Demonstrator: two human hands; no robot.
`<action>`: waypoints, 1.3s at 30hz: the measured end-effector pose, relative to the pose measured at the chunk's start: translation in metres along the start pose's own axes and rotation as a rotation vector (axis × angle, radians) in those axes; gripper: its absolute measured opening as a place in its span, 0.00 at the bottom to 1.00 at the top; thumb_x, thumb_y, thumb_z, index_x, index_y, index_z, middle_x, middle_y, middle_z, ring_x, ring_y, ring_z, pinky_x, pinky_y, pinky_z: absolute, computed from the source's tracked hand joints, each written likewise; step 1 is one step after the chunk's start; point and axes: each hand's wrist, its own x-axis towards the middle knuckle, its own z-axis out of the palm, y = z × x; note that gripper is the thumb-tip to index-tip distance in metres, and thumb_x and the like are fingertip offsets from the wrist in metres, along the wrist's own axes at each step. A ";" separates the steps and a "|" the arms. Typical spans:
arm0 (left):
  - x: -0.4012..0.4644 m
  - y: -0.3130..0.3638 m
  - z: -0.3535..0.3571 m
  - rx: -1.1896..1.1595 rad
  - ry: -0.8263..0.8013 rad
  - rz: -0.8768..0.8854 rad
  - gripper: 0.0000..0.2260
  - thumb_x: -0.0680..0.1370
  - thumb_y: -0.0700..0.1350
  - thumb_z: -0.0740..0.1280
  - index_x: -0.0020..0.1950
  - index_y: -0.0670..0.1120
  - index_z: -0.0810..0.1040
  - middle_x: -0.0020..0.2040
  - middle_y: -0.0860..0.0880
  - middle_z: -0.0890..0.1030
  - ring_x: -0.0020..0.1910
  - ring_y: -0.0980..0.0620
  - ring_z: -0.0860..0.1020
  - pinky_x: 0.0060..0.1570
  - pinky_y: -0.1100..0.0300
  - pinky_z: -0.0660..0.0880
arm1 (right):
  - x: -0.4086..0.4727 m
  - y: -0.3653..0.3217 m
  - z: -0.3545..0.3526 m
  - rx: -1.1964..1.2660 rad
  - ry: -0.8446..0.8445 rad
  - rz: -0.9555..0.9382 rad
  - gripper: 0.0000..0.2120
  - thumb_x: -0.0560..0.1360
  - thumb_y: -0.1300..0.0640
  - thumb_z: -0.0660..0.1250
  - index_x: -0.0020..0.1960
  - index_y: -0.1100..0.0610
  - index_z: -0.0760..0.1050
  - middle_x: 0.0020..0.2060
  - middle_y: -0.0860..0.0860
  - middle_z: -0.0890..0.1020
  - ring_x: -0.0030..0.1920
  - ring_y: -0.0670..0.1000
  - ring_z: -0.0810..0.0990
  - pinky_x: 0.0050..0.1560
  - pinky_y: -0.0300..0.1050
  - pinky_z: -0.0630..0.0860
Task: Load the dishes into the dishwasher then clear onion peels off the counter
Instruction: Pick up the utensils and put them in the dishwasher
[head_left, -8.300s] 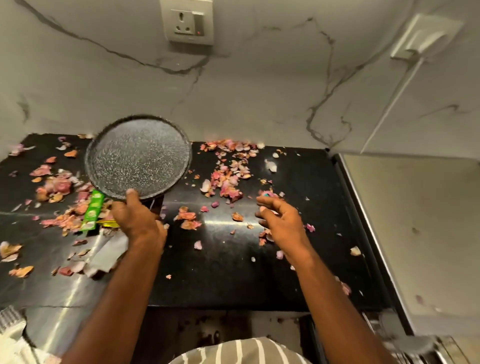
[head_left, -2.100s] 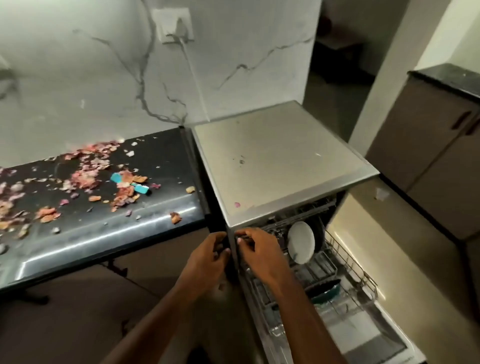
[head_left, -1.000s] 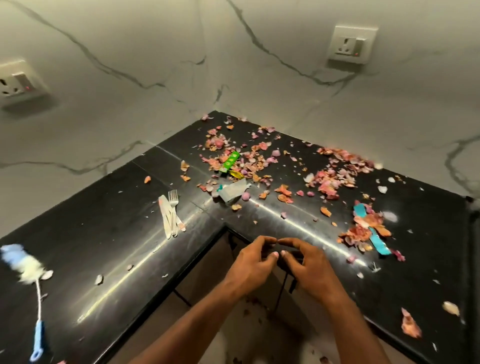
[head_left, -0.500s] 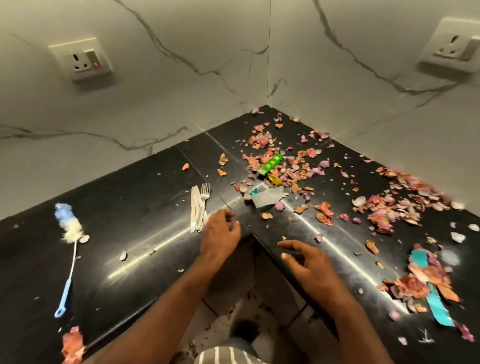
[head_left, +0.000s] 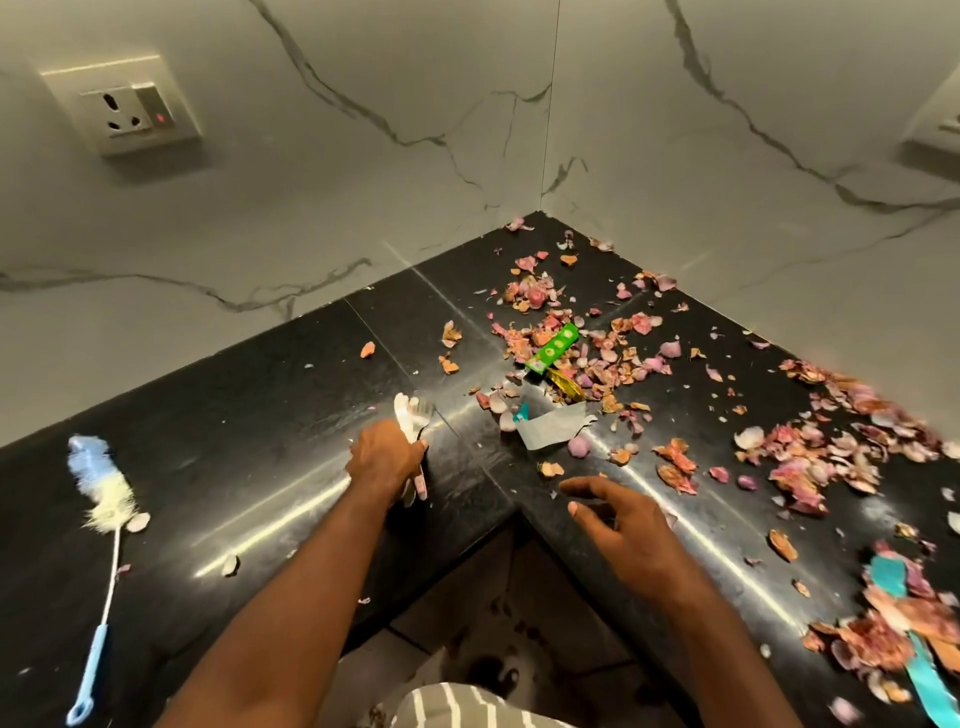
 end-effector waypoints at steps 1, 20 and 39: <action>0.003 0.001 -0.001 0.005 -0.033 0.011 0.21 0.75 0.59 0.74 0.57 0.45 0.79 0.60 0.40 0.81 0.60 0.37 0.79 0.54 0.47 0.79 | 0.001 0.001 0.001 -0.008 -0.009 0.001 0.12 0.82 0.50 0.69 0.63 0.38 0.80 0.57 0.35 0.83 0.56 0.35 0.81 0.56 0.39 0.79; 0.004 0.021 0.016 0.109 -0.035 0.122 0.14 0.84 0.38 0.55 0.68 0.38 0.71 0.66 0.35 0.77 0.65 0.36 0.77 0.61 0.45 0.75 | -0.017 0.001 -0.015 -0.005 0.039 0.046 0.13 0.83 0.53 0.69 0.64 0.40 0.80 0.57 0.38 0.83 0.54 0.37 0.82 0.56 0.40 0.81; 0.003 0.003 -0.010 -0.008 -0.011 0.066 0.18 0.78 0.56 0.72 0.40 0.43 0.74 0.38 0.44 0.77 0.43 0.42 0.79 0.41 0.51 0.76 | -0.023 0.005 -0.010 -0.038 0.042 0.095 0.12 0.83 0.51 0.68 0.63 0.39 0.80 0.55 0.36 0.83 0.52 0.38 0.83 0.68 0.60 0.77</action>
